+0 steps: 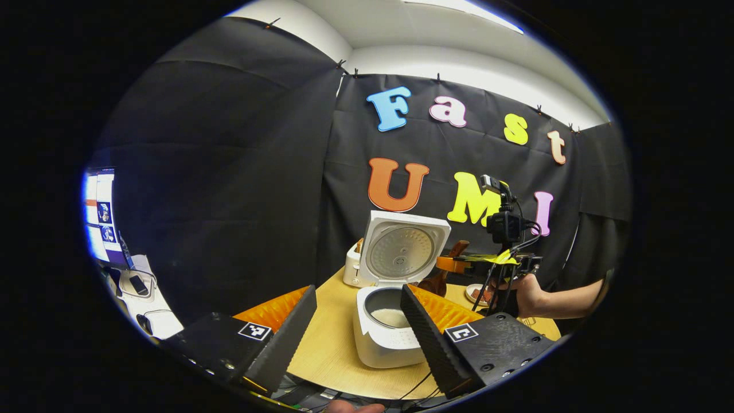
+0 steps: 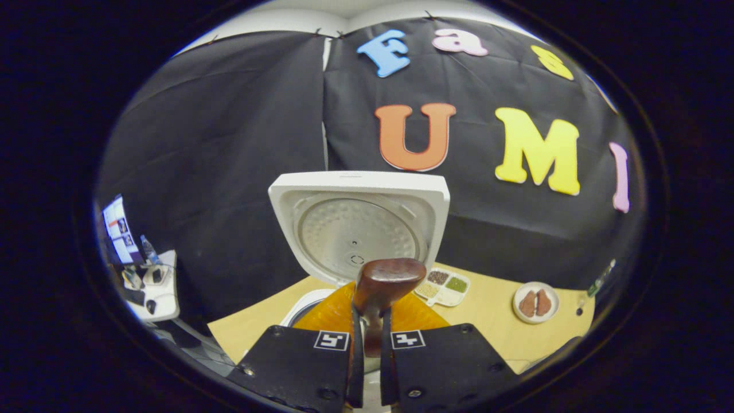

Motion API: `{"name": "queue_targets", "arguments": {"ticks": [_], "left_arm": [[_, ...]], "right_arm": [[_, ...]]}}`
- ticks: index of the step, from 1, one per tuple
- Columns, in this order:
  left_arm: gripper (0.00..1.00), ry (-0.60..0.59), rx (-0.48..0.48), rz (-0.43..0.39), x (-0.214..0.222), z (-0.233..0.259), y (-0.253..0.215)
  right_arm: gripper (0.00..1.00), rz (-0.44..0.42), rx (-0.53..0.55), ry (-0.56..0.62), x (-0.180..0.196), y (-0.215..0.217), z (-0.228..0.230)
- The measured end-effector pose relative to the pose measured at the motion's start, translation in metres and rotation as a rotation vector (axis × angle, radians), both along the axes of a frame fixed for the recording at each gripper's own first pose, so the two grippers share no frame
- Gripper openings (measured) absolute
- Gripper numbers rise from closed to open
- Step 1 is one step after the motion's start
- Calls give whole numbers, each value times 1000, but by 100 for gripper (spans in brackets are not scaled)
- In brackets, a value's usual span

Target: Close the left gripper, press the button to open the rice cooker; take a wooden spoon from the chopstick holder with the right hand, scoop a spoonful of rice and pour it into the rice cooker, then put the wooden spoon back into the chopstick holder.

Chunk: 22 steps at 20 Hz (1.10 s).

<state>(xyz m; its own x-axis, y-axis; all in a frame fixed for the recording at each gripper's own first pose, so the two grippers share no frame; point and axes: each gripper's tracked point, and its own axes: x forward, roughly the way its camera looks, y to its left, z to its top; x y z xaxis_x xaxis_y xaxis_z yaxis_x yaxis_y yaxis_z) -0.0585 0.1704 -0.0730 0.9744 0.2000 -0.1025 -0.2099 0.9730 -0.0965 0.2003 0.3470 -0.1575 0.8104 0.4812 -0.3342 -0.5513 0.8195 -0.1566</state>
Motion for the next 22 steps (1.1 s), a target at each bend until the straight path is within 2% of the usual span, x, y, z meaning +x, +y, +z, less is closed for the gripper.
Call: {"name": "queue_targets", "arguments": {"ticks": [6, 8, 10, 16, 22], "left_arm": [[94, -3, 8, -4, 3, 0, -6], [94, -11, 4, 0, 3, 0, -6], [94, -11, -1, 2, 4, -1, -7], [94, -23, 7, 16, 6, 4, -9], [94, -29, -1, -3, 15, 10, -23]], "right_arm": [[14, 172, -217, -222, -29, 26, 7], [12, 210, -249, -258, -36, 31, 9], [13, 215, -244, -259, -37, 30, 9], [13, 135, -66, -137, -26, 11, 29], [13, 21, 226, 32, -21, -50, 78]]}}
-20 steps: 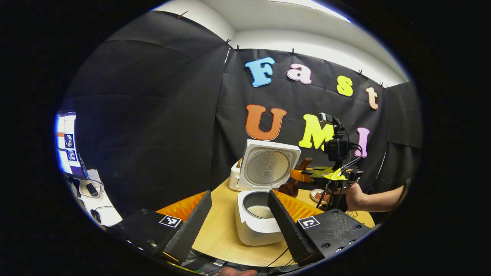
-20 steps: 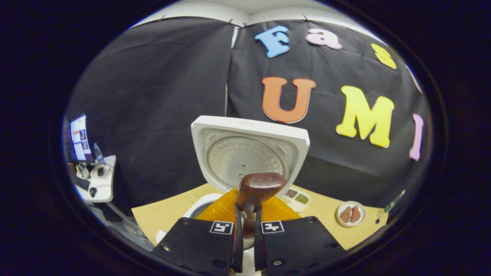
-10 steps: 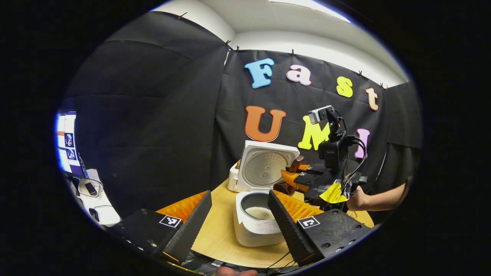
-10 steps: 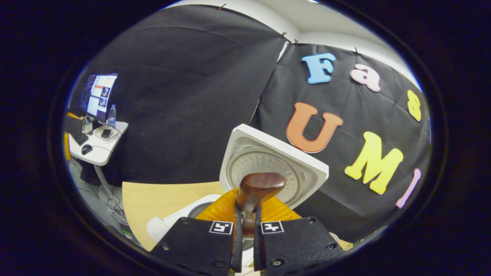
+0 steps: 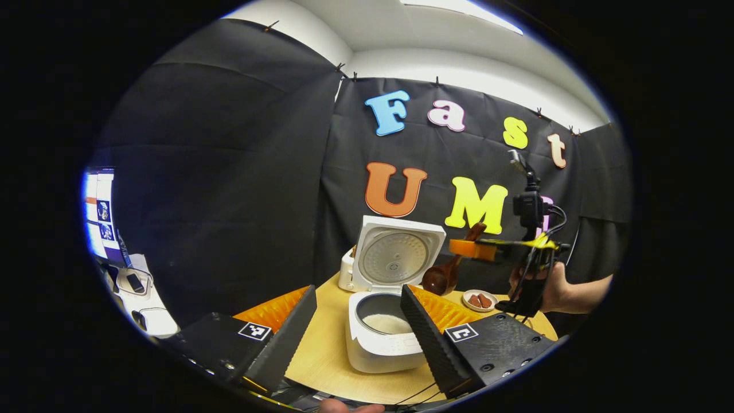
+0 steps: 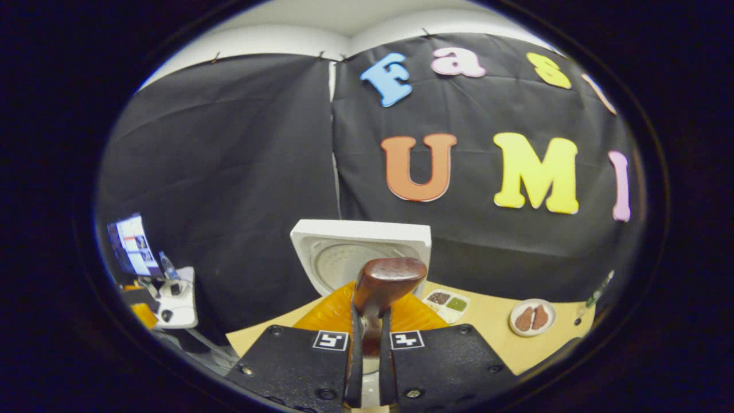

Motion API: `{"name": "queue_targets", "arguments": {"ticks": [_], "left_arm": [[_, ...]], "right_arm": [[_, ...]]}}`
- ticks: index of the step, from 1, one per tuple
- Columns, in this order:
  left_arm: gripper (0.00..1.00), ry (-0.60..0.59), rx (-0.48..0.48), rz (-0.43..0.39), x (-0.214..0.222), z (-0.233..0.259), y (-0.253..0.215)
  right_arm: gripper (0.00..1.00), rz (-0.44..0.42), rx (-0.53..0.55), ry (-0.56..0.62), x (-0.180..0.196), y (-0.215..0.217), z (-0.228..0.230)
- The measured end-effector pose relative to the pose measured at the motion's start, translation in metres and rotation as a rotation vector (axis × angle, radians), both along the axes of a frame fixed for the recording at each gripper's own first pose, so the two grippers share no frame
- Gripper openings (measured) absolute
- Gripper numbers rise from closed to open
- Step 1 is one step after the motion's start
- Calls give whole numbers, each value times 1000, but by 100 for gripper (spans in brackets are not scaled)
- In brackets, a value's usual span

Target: Close the left gripper, press the button to open the rice cooker; take a wooden spoon from the chopstick holder with the right hand, scoop a spoonful of rice and pour it into the rice cooker, then put the wooden spoon back into the chopstick holder.

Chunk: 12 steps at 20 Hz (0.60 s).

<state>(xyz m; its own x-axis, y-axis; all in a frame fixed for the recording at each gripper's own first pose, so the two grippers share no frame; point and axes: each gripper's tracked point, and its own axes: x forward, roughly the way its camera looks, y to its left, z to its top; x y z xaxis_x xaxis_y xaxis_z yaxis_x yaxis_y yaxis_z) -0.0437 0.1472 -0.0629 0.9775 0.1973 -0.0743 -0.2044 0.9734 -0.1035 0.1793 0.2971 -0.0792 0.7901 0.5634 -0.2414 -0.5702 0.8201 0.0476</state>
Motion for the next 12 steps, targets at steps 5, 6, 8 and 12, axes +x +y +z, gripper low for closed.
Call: {"name": "queue_targets", "arguments": {"ticks": [5, 6, 8, 12], "left_arm": [[94, -6, 11, -82, 20, 4, -33], [94, -1, 13, -104, 25, 3, -43], [94, 3, 15, -152, 36, 2, -62], [94, 17, 13, -246, 57, 0, -102]], "right_arm": [[13, -165, 193, 76, -8, -101, 34], [13, -208, 211, 75, -11, -125, 37], [13, -298, 231, 74, -18, -174, 34], [13, -489, 252, 81, -33, -272, 18]]}}
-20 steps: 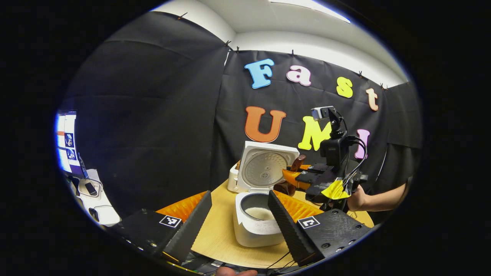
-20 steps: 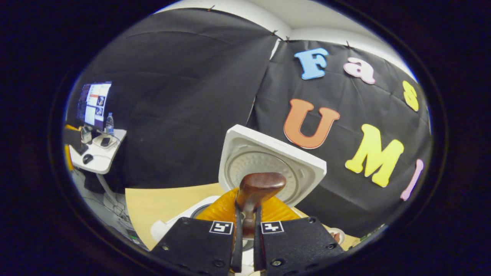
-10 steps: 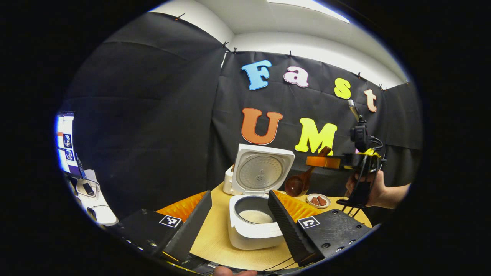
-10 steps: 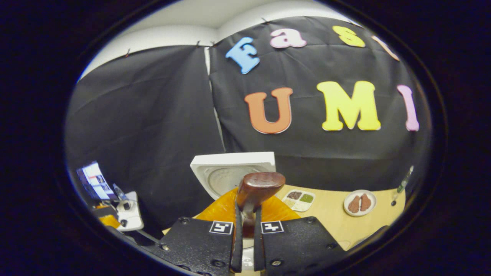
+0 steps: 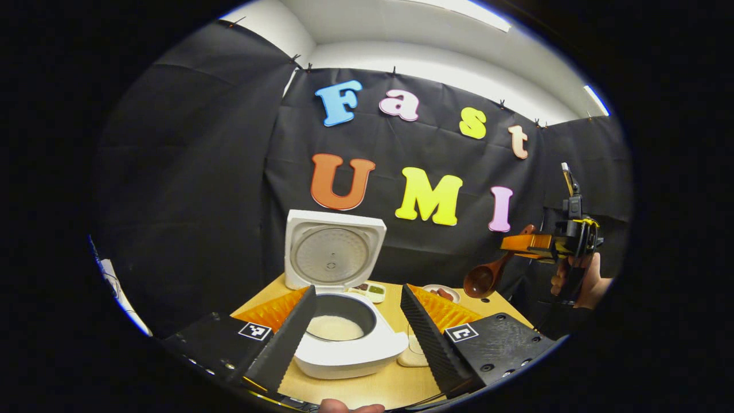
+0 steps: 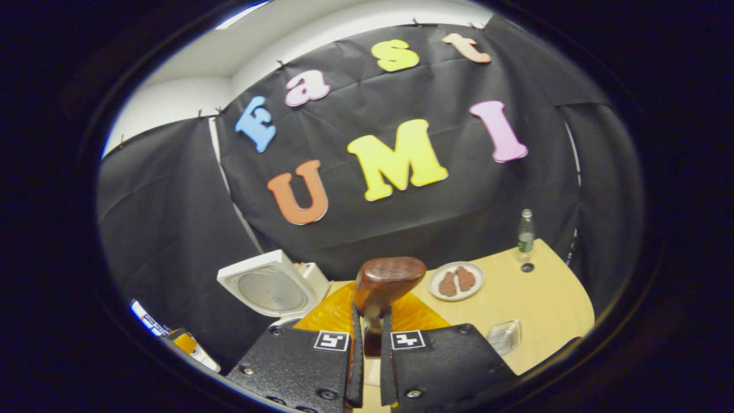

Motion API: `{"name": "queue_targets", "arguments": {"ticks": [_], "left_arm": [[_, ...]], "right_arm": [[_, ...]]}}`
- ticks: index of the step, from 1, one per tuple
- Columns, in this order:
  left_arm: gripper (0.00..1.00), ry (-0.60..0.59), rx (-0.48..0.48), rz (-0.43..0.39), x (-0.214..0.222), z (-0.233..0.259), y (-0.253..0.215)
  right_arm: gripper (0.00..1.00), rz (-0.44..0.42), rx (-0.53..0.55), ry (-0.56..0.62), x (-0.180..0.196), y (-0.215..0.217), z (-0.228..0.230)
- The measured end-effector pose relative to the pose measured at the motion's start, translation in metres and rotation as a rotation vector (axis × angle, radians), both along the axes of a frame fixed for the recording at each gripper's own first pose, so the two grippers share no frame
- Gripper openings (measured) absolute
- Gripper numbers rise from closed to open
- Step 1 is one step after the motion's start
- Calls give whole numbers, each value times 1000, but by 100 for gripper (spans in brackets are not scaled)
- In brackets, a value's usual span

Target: Close the left gripper, press the button to open the rice cooker; take a wooden spoon from the chopstick holder with the right hand, scoop a spoonful of rice and pour it into the rice cooker, then put the wooden spoon back into the chopstick holder.

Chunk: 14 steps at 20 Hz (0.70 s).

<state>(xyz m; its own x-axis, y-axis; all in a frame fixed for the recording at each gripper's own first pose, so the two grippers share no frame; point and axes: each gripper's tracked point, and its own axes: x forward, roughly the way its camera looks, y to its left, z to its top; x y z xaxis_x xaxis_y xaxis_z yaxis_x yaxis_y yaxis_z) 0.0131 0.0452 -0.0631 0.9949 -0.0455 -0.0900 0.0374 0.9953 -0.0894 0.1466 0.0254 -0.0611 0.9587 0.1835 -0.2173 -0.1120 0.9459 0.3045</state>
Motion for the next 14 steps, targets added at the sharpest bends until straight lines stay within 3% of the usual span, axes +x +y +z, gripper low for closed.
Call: {"name": "queue_targets", "arguments": {"ticks": [5, 6, 7, 14], "left_arm": [[94, 14, 9, -82, 22, -2, -37], [94, 19, 9, -92, 26, -3, -43], [94, 25, 8, -101, 30, -4, -50], [94, 58, 8, -91, 52, -2, -71]], "right_arm": [[15, -197, 1, 34, -11, -99, -32], [11, -227, -16, 45, -9, -116, -42], [16, -253, -29, 63, -7, -131, -53], [15, -263, -69, 162, 31, -175, -124]]}}
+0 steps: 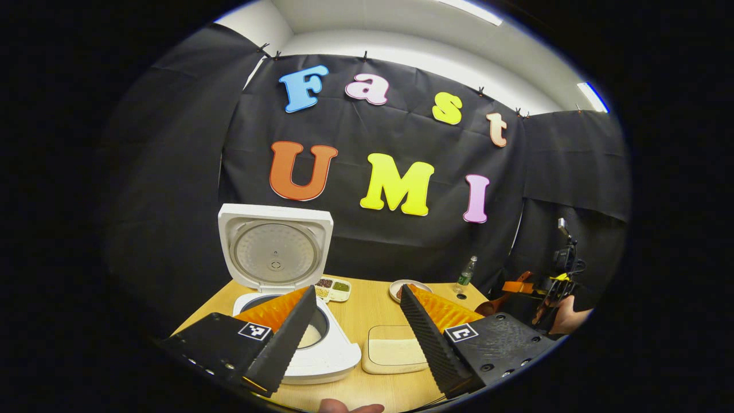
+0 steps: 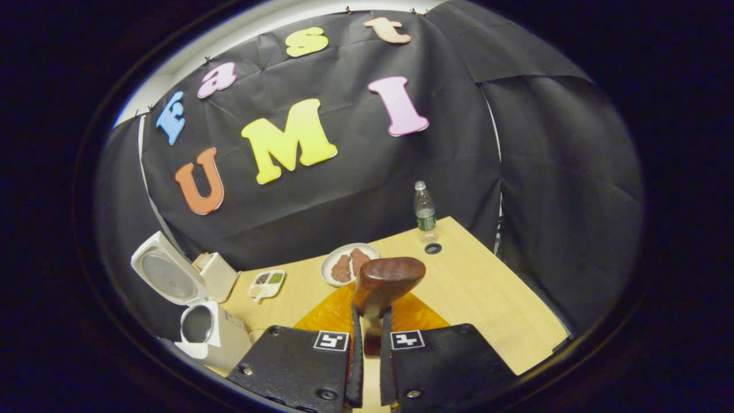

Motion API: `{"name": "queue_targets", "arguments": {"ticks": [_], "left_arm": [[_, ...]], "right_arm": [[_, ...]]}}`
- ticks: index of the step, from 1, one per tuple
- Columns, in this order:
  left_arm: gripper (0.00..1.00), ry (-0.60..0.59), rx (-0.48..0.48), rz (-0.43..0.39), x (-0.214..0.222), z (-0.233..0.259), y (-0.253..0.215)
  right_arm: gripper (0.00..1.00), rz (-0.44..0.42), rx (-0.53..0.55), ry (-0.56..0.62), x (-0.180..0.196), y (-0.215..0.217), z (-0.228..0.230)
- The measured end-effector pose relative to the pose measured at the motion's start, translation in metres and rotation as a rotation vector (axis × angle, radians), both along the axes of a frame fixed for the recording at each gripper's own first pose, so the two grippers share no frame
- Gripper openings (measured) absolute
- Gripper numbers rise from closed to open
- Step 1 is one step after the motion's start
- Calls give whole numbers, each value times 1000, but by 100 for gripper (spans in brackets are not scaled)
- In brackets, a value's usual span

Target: Close the left gripper, press the button to open the rice cooker; take a wooden spoon from the chopstick holder with the right hand, scoop a spoonful of rice and pour it into the rice cooker, then put the wooden spoon back into the chopstick holder.

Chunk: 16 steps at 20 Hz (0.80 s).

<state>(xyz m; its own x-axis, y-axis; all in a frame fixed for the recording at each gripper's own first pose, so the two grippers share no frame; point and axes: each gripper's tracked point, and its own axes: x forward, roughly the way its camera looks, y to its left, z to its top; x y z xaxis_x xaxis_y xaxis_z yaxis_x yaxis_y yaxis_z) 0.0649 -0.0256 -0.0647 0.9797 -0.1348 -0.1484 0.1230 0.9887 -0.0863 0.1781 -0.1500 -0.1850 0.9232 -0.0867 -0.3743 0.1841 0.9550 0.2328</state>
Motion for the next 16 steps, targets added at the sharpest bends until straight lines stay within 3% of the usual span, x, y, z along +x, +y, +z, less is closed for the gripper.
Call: {"name": "queue_targets", "arguments": {"ticks": [8, 16], "left_arm": [[94, 67, 33, 78, 18, -3, -5], [94, 101, 64, 79, 29, -6, -23]], "right_arm": [[12, 51, 13, 83, 35, -14, -70], [16, 73, 50, 121, 46, -13, -105]]}}
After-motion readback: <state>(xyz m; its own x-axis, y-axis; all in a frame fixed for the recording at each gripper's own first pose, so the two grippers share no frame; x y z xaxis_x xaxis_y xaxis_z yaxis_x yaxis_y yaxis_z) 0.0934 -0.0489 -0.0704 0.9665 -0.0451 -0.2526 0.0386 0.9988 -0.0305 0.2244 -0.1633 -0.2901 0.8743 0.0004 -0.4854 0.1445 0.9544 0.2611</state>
